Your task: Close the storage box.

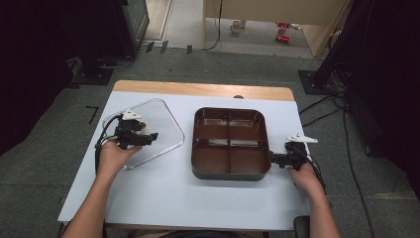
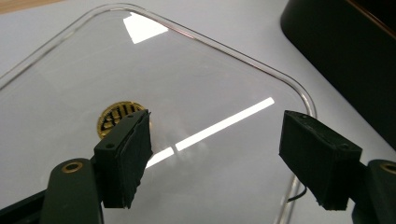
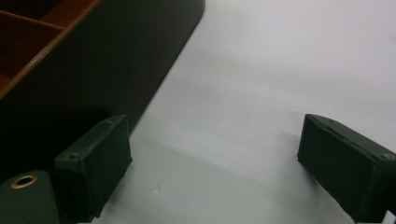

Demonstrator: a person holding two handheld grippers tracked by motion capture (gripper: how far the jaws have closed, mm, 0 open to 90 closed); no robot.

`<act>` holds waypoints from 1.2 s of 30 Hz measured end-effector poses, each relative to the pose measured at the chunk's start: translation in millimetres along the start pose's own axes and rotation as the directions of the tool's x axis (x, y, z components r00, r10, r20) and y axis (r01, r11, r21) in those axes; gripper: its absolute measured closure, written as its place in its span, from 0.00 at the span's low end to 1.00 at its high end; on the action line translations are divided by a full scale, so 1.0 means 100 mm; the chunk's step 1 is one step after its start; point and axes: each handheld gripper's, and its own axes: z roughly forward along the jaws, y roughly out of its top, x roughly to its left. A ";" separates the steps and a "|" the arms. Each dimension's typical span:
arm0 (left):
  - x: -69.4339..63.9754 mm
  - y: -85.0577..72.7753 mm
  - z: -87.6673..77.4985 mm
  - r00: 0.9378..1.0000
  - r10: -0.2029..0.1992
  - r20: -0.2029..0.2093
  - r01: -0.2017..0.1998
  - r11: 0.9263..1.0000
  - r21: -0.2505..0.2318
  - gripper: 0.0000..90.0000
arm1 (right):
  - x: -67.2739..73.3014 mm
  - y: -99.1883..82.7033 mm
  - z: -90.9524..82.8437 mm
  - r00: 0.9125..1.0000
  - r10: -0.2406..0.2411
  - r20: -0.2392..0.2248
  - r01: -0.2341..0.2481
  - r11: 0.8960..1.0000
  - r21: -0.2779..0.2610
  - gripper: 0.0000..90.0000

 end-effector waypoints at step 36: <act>0.45 -0.07 0.36 0.994 -0.094 -0.053 0.096 0.995 0.031 0.65 | 0.00 0.00 0.00 1.000 0.000 0.000 0.000 1.000 0.000 0.10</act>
